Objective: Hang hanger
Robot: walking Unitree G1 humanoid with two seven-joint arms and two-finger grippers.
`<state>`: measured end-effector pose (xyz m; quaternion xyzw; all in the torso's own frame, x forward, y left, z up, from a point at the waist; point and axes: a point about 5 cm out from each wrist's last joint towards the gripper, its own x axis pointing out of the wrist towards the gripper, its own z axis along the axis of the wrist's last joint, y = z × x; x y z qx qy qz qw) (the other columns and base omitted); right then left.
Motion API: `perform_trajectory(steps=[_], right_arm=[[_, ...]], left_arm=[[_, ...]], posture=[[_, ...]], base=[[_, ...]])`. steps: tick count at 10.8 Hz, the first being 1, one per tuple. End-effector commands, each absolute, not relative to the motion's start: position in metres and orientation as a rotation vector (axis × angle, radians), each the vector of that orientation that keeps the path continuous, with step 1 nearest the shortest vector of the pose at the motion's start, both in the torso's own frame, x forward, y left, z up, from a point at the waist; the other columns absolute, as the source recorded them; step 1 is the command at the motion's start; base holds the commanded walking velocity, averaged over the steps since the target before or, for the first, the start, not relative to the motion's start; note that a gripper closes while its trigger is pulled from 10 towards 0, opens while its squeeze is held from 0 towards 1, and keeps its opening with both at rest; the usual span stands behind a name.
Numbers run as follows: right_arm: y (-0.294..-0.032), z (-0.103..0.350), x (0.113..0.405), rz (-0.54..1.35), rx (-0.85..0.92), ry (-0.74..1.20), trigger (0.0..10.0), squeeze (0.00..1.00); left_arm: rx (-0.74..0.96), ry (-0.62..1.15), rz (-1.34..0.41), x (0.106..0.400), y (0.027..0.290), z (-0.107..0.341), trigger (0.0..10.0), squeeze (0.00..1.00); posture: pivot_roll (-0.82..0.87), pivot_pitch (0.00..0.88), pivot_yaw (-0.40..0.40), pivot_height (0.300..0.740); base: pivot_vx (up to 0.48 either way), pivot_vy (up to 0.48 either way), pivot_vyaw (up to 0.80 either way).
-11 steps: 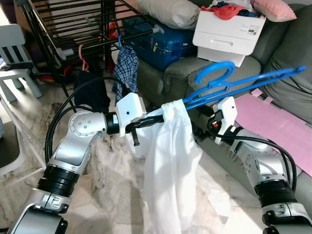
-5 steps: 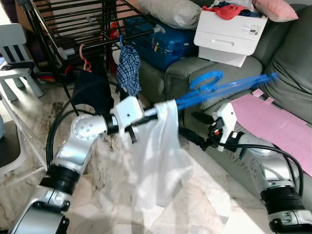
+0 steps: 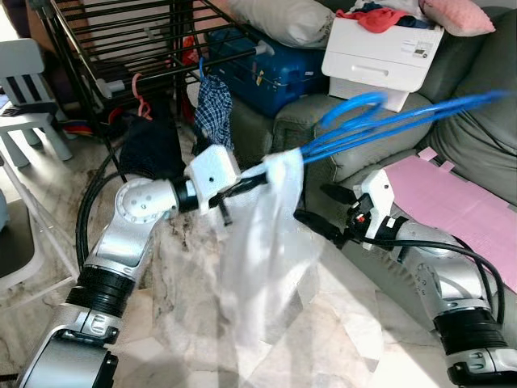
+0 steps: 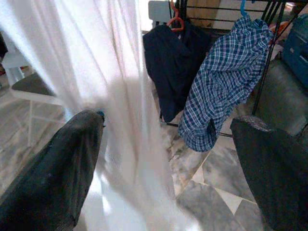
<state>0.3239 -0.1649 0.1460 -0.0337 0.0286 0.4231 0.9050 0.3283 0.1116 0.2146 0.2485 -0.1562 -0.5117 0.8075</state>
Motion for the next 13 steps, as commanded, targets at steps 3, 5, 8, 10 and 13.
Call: perform_trajectory(steps=[3, 5, 8, 10, 13], right_arm=[[-0.169, 0.145, 0.327, 0.843, -0.094, 0.067, 10.0, 0.0], [-0.173, 0.136, 0.33, 0.797, -0.095, 0.102, 10.0, 0.0], [-0.198, 0.104, 0.329, 0.633, -0.084, 0.289, 3.0, 0.0], [-0.227, 0.105, 0.328, 0.519, -0.051, 0.313, 0.0, 0.0], [-0.266, 0.132, 0.34, 0.289, -0.059, 0.236, 0.0, 0.0]], left_arm=[[0.479, -0.447, -1.121, 0.318, 0.109, 0.243, 0.0, 0.0], [0.438, -0.527, -1.138, 0.31, 0.104, 0.269, 0.0, 0.0], [0.426, -0.542, -1.105, 0.311, 0.109, 0.28, 0.0, 0.0], [0.42, -0.435, -1.016, 0.323, 0.135, 0.261, 0.0, 0.0], [0.411, -0.284, -0.915, 0.331, 0.17, 0.226, 0.0, 0.0]], posture=[[-0.11, 0.0, 0.0, 0.74], [-0.1, 0.0, -0.002, 0.74], [-0.1, 0.0, -0.003, 0.74], [-0.11, 0.0, -0.003, 0.74], [-0.11, 0.0, 0.0, 0.74]], base=[[0.0, 0.0, 0.0], [0.0, 0.0, 0.0], [0.0, 0.0, 0.0], [0.0, 0.0, 0.0], [0.0, 0.0, 0.0]])
